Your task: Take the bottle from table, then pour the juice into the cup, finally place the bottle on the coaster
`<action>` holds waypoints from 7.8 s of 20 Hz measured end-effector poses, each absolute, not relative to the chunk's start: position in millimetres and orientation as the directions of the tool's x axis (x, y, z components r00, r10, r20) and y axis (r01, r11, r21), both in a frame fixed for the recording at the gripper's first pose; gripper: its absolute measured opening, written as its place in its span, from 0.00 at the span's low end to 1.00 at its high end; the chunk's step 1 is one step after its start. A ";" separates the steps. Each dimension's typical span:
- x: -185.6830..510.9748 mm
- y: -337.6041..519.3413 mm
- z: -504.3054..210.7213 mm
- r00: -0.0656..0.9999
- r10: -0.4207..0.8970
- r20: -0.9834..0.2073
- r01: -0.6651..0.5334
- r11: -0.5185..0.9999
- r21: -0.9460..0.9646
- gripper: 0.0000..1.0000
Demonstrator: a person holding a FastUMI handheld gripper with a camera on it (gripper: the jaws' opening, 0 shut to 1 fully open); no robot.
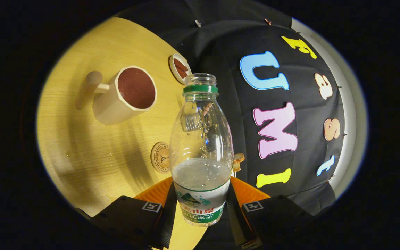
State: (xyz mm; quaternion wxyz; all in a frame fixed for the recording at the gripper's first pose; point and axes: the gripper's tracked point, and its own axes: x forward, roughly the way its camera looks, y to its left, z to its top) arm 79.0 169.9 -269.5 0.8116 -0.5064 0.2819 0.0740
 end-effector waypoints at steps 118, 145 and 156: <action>120.8 208.0 -277.9 0.825 0.060 -0.562 -0.529 0.431 -0.731 0.70; 190.0 172.8 -259.1 0.889 0.428 -0.165 -0.354 0.869 0.346 0.72; 207.6 167.3 -315.4 0.890 0.412 -0.196 -0.300 0.851 0.431 0.73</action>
